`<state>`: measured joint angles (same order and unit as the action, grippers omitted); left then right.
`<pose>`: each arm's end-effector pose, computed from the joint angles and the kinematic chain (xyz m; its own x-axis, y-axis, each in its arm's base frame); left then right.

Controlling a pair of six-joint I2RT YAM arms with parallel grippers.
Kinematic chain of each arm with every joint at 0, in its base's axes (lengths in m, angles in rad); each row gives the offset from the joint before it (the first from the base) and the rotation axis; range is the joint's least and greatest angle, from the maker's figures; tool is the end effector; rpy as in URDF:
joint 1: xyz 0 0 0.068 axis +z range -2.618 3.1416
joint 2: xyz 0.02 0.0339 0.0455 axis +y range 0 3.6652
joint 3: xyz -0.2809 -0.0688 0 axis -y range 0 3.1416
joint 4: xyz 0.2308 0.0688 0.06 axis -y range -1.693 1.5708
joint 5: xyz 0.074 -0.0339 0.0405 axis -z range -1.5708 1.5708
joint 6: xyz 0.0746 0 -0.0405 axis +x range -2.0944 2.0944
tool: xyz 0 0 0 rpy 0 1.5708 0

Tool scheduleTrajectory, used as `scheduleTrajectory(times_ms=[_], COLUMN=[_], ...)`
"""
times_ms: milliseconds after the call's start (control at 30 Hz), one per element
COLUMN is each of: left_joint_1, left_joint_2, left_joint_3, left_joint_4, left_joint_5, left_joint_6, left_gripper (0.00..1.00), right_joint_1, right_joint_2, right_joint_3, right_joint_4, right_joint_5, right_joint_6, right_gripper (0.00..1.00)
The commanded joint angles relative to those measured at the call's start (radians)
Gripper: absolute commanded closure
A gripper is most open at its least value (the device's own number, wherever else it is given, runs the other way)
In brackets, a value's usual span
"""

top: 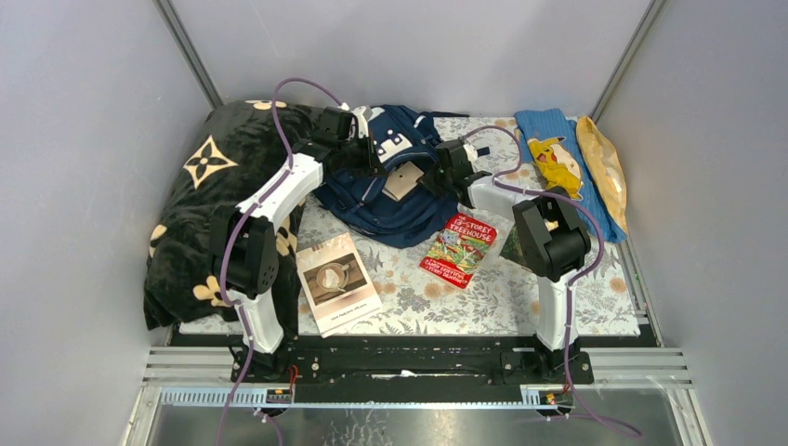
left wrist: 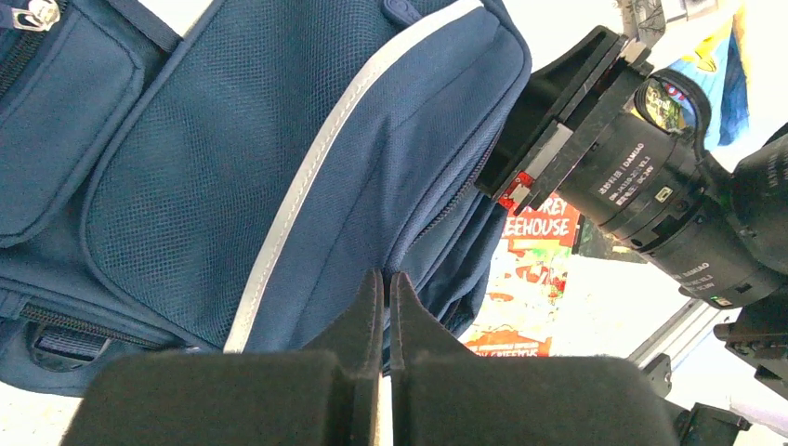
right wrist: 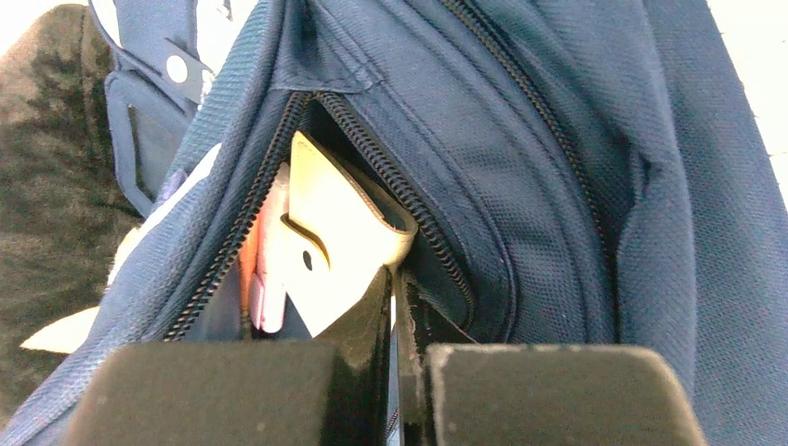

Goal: Pack the student bag
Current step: Place the personal item in the student bag, then adjust the student bag at the center of the board.

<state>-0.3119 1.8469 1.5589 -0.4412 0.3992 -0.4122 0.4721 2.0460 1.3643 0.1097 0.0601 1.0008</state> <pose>0.4112 -0.1630 0.2806 -0.8048 -0.1283 -0.5795 0.2578 0.8039 -0.5360 0.4388 0.2190 0.1841 -0.6045 0.6350 -0.4811 0.1852 0.6994 0.6903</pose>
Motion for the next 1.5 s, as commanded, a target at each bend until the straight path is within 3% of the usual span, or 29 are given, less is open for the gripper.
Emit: scheduleTrajectory(times_ms=[0, 33, 200, 400, 567, 700, 867, 1067, 1200, 1467], left_joint_1=[0.013, 0.013, 0.014, 0.017, 0.018, 0.017, 0.011, 0.008, 0.008, 0.015], left_joint_2=[-0.02, -0.02, -0.024, -0.027, -0.116, -0.178, -0.235, -0.108, -0.103, -0.018], left_joint_3=[-0.027, -0.028, -0.03, -0.03, -0.13, -0.282, -0.41, -0.334, -0.348, -0.28], left_joint_4=[0.068, 0.063, 0.038, 0.001, 0.028, 0.068, 0.167, 0.078, 0.144, 0.098], left_joint_5=[0.068, 0.071, 0.061, 0.047, -0.154, -0.33, -0.346, -0.423, -0.366, -0.268], left_joint_6=[-0.027, -0.024, -0.002, 0.004, 0.049, 0.131, 0.219, 0.306, 0.335, 0.406], left_gripper=[1.0, 1.0, 0.91, 0.62, 0.47, 0.46, 0.49, 0.53, 0.52, 0.54], right_joint_1=[-0.005, -0.004, -0.005, -0.006, -0.006, -0.017, -0.072, -0.097, -0.096, -0.097], right_joint_2=[0.007, -0.002, -0.116, -0.279, -0.394, -0.457, -0.499, -0.522, -0.527, -0.533], right_joint_3=[0.009, -0.011, -0.111, -0.21, -0.292, -0.332, -0.356, -0.351, -0.359, -0.361], right_joint_4=[0.117, 0.149, 0.179, 0.128, 0.078, 0.032, -0.003, -0.02, -0.021, -0.014], right_joint_5=[-0.05, -0.058, -0.067, -0.004, 0.031, 0.037, -0.034, -0.058, -0.081, -0.084], right_joint_6=[0.008, -0.001, -0.053, -0.133, -0.213, -0.246, -0.239, -0.234, -0.222, -0.221], right_gripper=[1.0, 0.96, 0.53, 0.47, 0.31, 0.31, 0.31, 0.3, 0.3, 0.3])
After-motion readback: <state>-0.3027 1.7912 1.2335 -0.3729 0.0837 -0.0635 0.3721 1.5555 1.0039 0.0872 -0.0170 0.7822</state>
